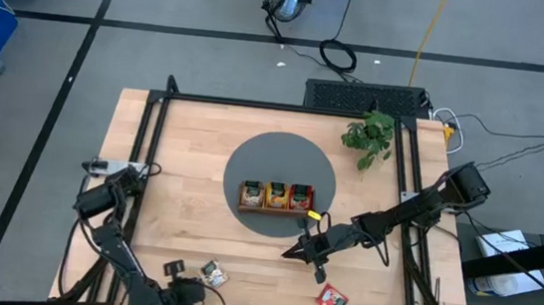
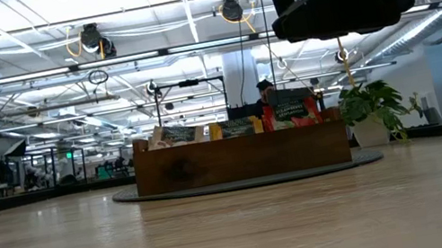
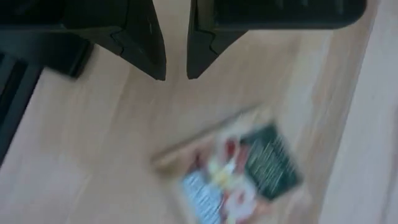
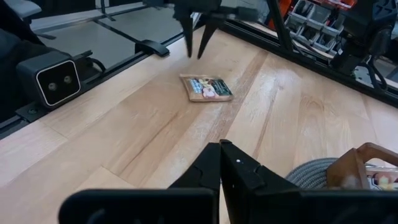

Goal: Pick & Place Tea
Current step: Put the brown tea bag into the left section of the wooden organizer

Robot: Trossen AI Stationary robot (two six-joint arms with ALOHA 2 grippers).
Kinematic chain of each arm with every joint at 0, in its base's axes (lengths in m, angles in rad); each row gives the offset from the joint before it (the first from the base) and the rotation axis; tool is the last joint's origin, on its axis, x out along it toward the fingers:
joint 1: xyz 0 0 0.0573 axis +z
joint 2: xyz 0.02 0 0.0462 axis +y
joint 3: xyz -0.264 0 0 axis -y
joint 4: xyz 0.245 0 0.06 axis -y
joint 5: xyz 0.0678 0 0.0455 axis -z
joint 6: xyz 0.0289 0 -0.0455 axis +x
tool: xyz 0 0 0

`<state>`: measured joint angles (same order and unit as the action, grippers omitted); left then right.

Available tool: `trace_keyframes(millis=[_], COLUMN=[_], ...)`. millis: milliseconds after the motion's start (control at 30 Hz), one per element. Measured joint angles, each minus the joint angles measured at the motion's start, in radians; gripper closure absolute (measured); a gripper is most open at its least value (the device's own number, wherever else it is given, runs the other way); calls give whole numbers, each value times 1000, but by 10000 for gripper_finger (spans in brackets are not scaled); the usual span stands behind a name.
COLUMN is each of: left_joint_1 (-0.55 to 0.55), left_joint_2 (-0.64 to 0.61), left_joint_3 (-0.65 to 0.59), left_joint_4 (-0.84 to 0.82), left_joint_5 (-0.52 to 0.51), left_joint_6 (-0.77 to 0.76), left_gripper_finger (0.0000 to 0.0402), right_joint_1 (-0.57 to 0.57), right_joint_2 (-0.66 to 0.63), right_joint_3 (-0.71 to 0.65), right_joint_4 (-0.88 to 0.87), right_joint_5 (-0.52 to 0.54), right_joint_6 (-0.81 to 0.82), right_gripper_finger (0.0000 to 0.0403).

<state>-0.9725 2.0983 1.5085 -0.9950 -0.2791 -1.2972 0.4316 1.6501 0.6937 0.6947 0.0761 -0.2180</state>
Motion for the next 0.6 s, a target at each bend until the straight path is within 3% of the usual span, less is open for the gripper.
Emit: trace_keyframes(millis=[300, 600], left_joint_1=[-60, -50], left_joint_2=[-2, -12], left_joint_3=[-20, -104], left_joint_4=[-145, -39], left_joint_5=[2, 44], left_joint_6=[-340, -411], left_gripper_finger=[330, 330], right_joint_1=[-7, -7], right_joint_2=[0, 0], right_joint_3=[0, 0], right_joint_4=[-6, -4], right_joint_5=[0, 0], right_joint_6=[-3, -3], right_gripper_finger=[401, 401])
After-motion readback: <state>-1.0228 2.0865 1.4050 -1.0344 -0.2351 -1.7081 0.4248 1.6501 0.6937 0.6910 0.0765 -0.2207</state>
